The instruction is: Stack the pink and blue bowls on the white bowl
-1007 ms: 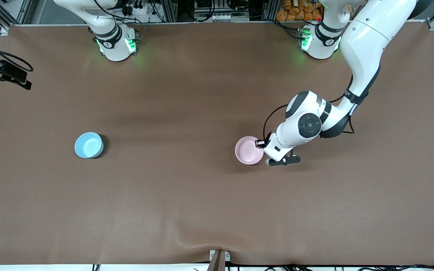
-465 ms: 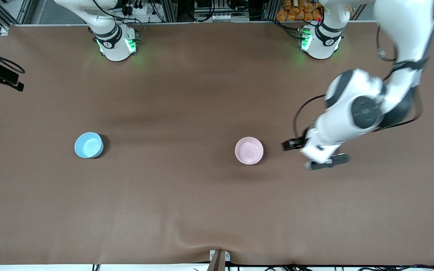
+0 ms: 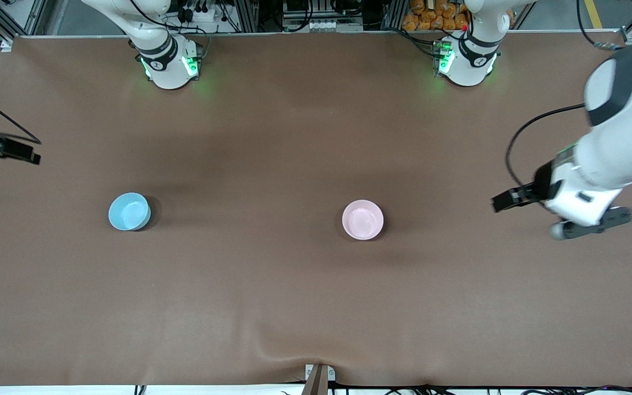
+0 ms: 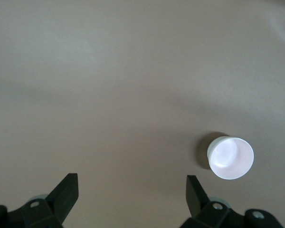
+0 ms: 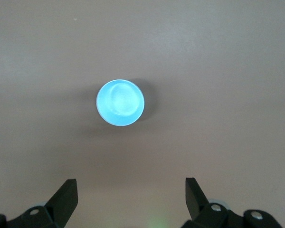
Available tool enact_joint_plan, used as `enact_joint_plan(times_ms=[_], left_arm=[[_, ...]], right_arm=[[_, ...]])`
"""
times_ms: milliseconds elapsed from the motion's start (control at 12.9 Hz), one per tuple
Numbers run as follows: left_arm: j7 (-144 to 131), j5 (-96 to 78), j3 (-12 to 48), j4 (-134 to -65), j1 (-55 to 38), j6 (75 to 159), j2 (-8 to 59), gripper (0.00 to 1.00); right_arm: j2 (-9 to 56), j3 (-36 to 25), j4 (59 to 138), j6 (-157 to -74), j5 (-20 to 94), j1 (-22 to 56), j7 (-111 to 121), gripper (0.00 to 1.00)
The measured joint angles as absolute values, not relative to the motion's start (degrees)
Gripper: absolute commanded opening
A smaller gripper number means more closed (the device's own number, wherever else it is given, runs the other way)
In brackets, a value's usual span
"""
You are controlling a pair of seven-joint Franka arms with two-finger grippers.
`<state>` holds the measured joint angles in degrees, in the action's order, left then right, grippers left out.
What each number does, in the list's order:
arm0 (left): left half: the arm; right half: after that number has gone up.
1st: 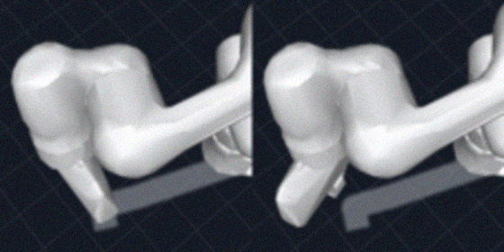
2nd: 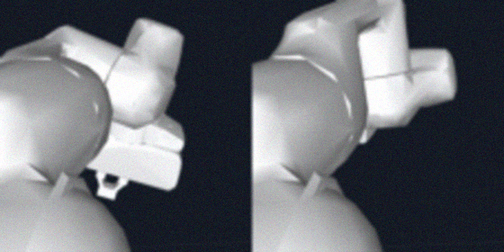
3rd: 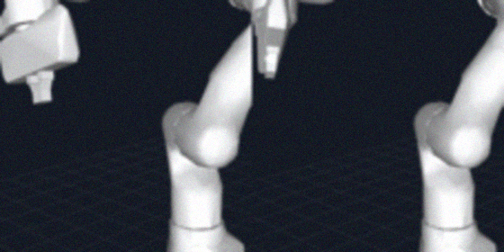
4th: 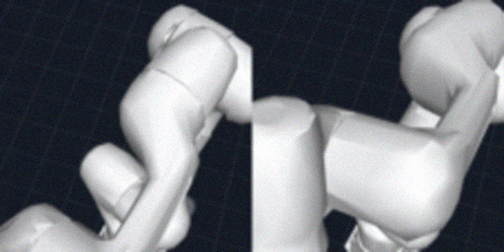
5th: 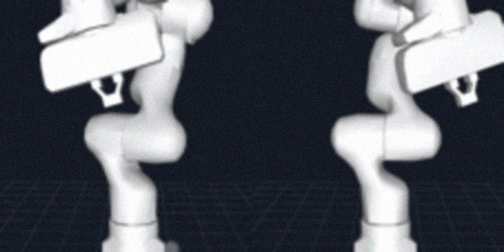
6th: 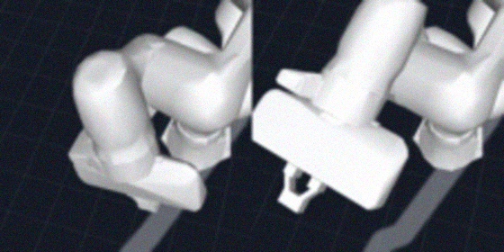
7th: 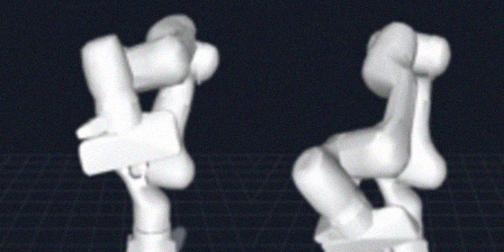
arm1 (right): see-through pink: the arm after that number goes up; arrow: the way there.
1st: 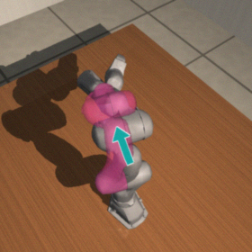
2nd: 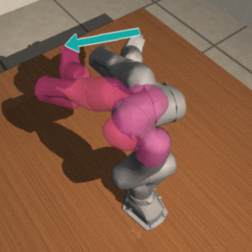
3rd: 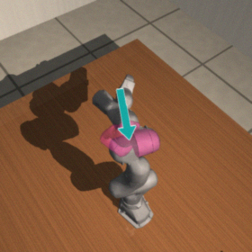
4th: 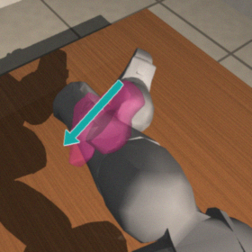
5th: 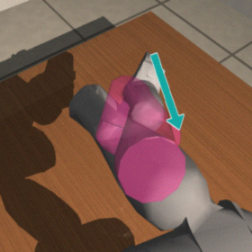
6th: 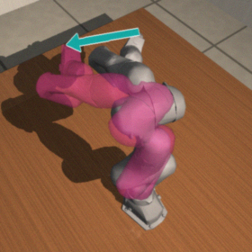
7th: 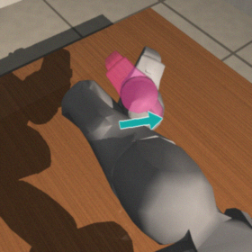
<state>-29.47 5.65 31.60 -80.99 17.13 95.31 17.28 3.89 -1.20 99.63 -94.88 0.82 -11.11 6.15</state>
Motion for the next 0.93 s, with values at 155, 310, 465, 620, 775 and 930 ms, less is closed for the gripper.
enact_joint_plan(times_ms=[155,310,465,620,775,930], left_arm=[[-29.1,5.7,31.6,-80.8,18.2,94.8,14.6,1.00],[-29.1,5.7,31.5,-80.9,18.6,94.4,12.2,1.00],[-29.1,5.7,31.4,-80.9,19.6,93.7,10.7,1.00],[-29.1,5.7,31.4,-80.9,21.0,93.0,9.2,1.00],[-29.1,5.7,31.4,-80.9,21.7,92.5,8.5,1.00],[-29.1,5.7,31.4,-81.1,21.7,92.4,8.5,1.00]], right_arm=[[4.0,-1.8,106.6,-103.0,1.2,-11.4,6.3,1.00],[4.1,-1.8,113.2,-112.7,1.8,-11.4,6.3,1.00],[4.7,-1.6,118.9,-121.6,2.0,-11.3,6.3,0.98],[7.0,-1.4,122.1,-127.3,2.0,-11.2,6.3,0.85],[10.1,-1.4,123.2,-131.8,2.0,-11.2,6.3,0.78],[12.7,-1.3,123.9,-135.9,2.1,-11.2,6.8,0.76]])
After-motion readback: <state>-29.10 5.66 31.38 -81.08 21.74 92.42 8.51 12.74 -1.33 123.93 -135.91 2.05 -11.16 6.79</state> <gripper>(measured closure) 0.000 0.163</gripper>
